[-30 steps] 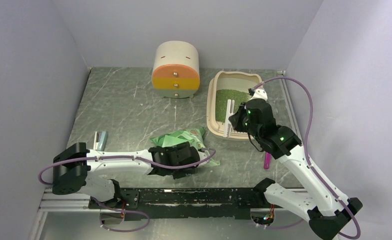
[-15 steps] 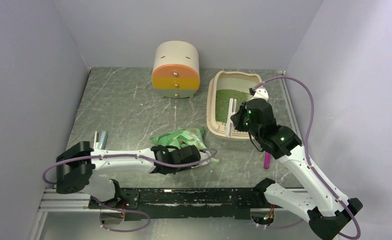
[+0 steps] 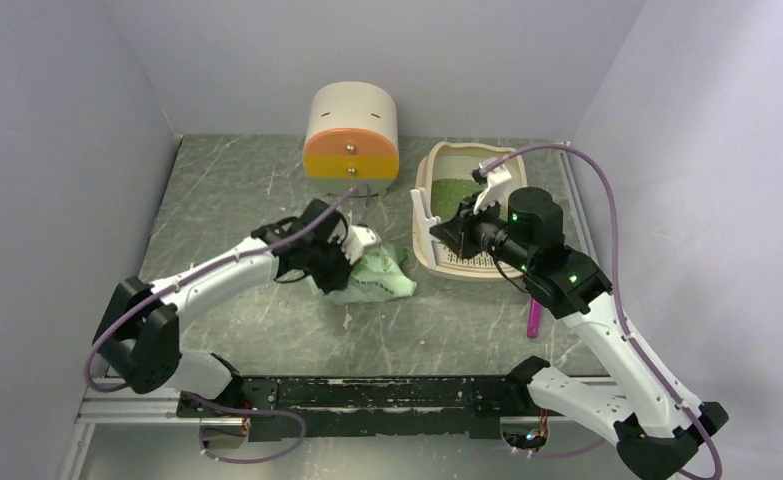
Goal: Fill the litter box with clean litter
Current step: Clamp the cat litter bag at the center of the board.
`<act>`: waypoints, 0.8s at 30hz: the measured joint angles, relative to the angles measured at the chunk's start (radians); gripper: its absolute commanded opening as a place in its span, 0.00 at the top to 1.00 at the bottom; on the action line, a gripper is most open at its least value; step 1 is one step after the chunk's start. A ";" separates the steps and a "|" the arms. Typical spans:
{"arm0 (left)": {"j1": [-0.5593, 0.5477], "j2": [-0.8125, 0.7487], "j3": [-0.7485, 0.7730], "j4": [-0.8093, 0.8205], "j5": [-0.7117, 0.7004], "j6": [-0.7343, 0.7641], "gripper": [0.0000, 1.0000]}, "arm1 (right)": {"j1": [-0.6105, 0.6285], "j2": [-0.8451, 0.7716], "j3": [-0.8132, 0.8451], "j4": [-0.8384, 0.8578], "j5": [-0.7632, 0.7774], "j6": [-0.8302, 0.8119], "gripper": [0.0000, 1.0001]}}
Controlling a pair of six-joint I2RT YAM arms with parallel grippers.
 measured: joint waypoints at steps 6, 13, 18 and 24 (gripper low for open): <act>0.152 0.094 0.111 -0.008 0.146 0.041 0.95 | -0.001 0.034 -0.017 0.134 -0.255 -0.123 1.00; 0.228 0.106 0.119 0.010 0.281 0.042 0.95 | -0.002 0.020 -0.167 0.331 -0.529 -0.393 1.00; 0.255 0.107 0.119 0.012 0.340 0.052 0.95 | 0.000 0.053 -0.317 0.515 -0.736 -0.606 1.00; 0.270 0.121 0.119 0.014 0.380 0.051 0.95 | 0.003 0.201 -0.306 0.661 -0.881 -0.776 1.00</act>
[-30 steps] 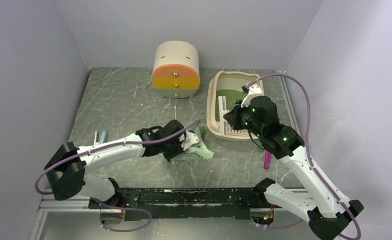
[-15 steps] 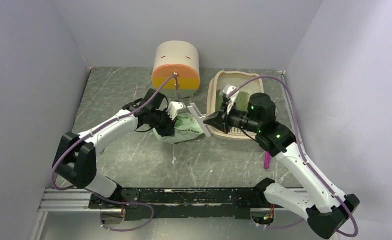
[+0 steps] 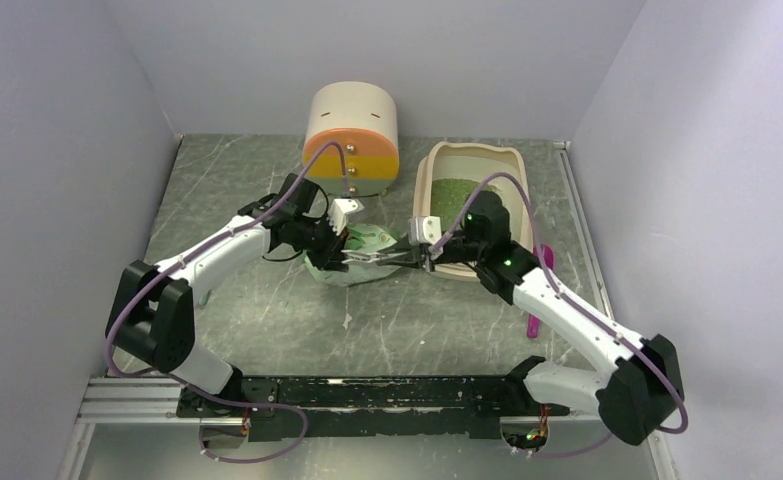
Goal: Fill the litter box with clean litter
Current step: Clamp the cat litter bag at the center of the board.
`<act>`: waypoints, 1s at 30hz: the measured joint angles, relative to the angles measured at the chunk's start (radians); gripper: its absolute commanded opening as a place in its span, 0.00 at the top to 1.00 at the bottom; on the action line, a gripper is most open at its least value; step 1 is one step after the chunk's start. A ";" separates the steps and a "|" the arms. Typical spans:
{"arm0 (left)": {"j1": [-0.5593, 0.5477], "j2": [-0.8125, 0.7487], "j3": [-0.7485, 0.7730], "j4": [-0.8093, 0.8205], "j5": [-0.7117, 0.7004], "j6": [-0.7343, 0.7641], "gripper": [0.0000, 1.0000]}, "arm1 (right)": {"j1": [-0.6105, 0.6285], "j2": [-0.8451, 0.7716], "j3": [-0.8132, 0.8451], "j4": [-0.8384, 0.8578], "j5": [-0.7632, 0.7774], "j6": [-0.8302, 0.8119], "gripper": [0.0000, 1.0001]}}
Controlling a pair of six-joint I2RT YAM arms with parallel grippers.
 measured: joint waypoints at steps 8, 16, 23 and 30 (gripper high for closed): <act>0.017 0.024 0.000 0.002 0.047 -0.005 0.95 | 0.003 0.177 0.150 -0.008 -0.114 -0.197 1.00; 0.051 0.029 0.000 0.016 0.111 -0.016 0.95 | 0.005 0.271 0.188 -0.104 -0.148 -0.315 1.00; 0.057 0.032 0.000 0.019 0.127 -0.016 0.95 | 0.013 0.357 0.305 -0.239 -0.129 -0.396 1.00; 0.068 0.031 -0.002 0.032 0.140 -0.023 0.95 | 0.037 0.465 0.525 -0.565 -0.031 -0.491 1.00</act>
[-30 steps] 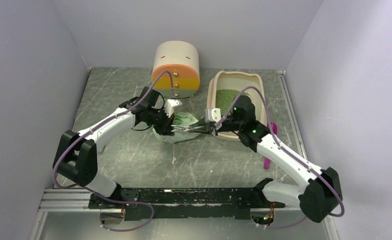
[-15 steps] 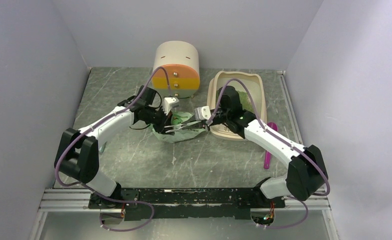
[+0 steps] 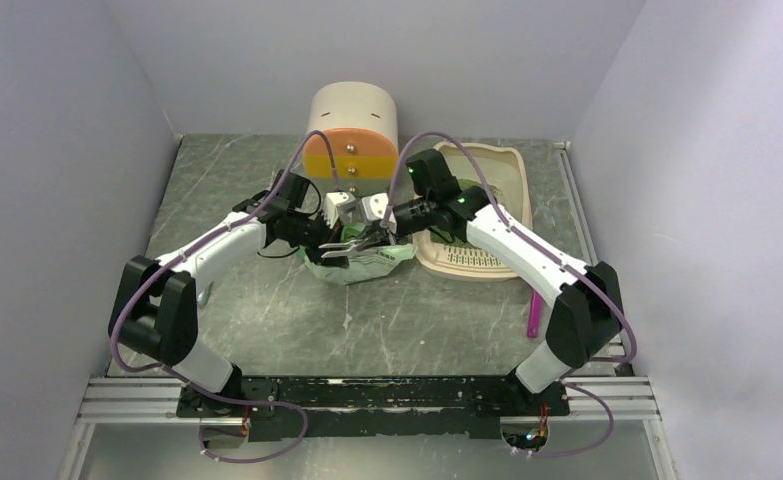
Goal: Fill the litter box with clean litter
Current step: Clamp the cat litter bag at the center of the board.
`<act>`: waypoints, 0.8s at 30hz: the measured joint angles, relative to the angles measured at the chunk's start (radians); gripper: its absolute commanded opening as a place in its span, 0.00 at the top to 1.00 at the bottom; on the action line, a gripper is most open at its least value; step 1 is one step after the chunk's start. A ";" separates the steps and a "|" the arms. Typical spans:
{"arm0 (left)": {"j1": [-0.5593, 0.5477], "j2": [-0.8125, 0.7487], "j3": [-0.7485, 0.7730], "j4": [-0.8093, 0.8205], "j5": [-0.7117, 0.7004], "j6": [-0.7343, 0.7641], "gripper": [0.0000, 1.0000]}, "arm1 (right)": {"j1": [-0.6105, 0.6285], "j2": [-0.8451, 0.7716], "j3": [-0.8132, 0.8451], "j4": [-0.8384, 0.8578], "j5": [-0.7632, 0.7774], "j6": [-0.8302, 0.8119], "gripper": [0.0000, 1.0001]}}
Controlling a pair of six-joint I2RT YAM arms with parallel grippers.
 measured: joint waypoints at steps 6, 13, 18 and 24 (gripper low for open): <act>0.002 0.000 -0.008 0.008 0.014 -0.001 0.95 | 0.025 0.021 0.053 -0.163 0.119 -0.040 1.00; 0.005 0.000 -0.009 0.013 0.032 0.000 0.95 | 0.076 0.031 0.098 -0.211 0.306 0.032 1.00; 0.008 0.000 -0.016 0.019 0.039 0.000 0.95 | 0.094 0.053 0.118 -0.230 0.387 0.103 1.00; 0.029 0.000 -0.032 0.031 0.045 -0.004 0.95 | 0.132 0.111 0.188 -0.306 0.505 0.192 1.00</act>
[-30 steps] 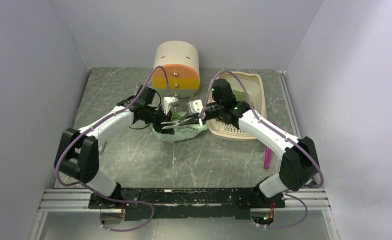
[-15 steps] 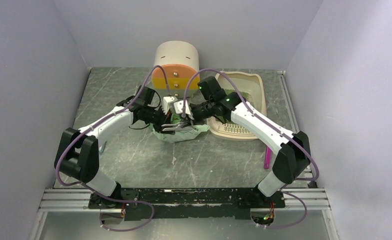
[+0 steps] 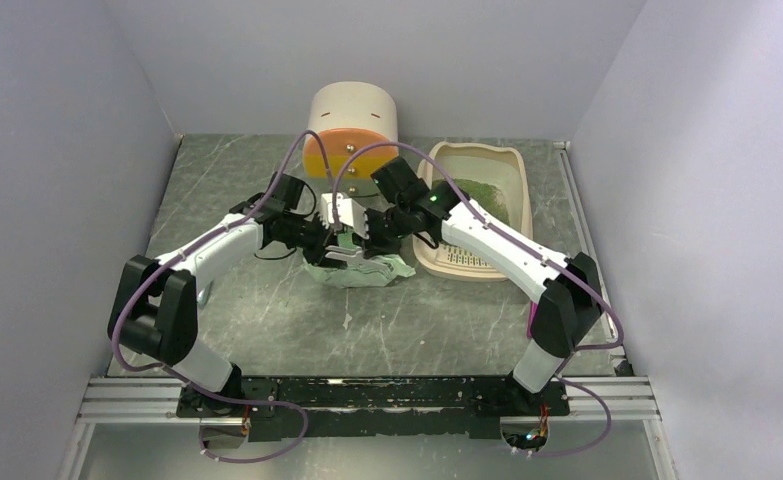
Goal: Fill the litter box with clean litter
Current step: Clamp the cat litter bag at the center of the board.
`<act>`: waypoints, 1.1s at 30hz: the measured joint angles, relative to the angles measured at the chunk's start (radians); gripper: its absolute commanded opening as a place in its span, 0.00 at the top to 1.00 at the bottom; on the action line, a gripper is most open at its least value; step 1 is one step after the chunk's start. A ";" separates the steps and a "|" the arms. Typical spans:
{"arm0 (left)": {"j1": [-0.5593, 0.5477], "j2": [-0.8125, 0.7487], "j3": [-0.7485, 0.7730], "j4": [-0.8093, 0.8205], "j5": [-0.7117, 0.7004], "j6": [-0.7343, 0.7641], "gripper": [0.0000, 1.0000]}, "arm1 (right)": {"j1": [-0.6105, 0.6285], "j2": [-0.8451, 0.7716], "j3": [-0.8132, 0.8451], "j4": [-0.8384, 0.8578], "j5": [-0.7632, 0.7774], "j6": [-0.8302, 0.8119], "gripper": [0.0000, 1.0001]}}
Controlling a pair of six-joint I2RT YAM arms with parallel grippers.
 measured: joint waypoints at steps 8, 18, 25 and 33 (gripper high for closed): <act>0.007 0.000 -0.008 0.005 0.021 -0.005 0.95 | 0.068 0.001 0.003 -0.027 0.178 0.085 1.00; 0.011 0.000 -0.071 0.031 0.052 -0.030 0.95 | 0.134 -0.021 -0.159 0.073 0.296 0.170 1.00; 0.013 -0.004 -0.090 0.048 0.053 -0.029 0.95 | 0.178 -0.008 -0.152 0.061 0.380 0.198 1.00; 0.019 -0.044 -0.122 0.055 0.005 -0.030 0.95 | 0.208 -0.011 -0.193 0.116 0.450 0.248 0.68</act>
